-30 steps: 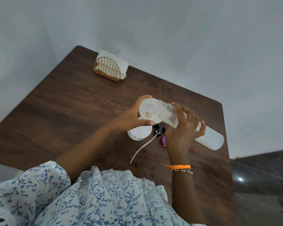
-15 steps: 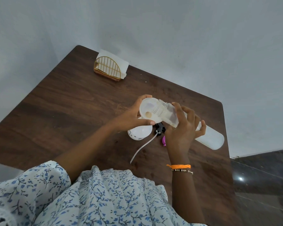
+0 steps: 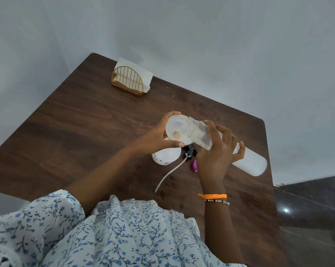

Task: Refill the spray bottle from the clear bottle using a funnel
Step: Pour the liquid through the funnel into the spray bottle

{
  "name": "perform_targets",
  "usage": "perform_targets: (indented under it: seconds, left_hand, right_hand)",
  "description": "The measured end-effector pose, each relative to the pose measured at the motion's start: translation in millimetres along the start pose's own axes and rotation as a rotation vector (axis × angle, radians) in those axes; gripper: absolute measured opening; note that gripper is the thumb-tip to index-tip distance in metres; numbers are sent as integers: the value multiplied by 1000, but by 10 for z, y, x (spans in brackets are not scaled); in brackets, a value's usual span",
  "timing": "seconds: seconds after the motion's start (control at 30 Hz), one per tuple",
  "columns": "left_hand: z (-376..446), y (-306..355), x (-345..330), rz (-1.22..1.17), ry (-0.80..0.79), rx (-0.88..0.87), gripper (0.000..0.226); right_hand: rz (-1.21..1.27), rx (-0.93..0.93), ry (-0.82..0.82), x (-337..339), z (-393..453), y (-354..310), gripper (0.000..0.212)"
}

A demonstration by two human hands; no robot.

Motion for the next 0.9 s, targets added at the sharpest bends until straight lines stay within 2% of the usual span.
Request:
perform_targets:
  seconds: [0.9]
  left_hand:
    - [0,-31,-4,2,-6,1,84]
  right_hand:
    - [-3,4,0,0,-18,13,71]
Point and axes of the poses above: each hand's wrist, its own z-axis towards the middle knuckle, its own x-axis out of the back of the hand, y = z × x, the point moved 2 cm from there along z, towards the middle knuckle, and after that the axes turned 10 degrees about y, right-handed, at the moved point
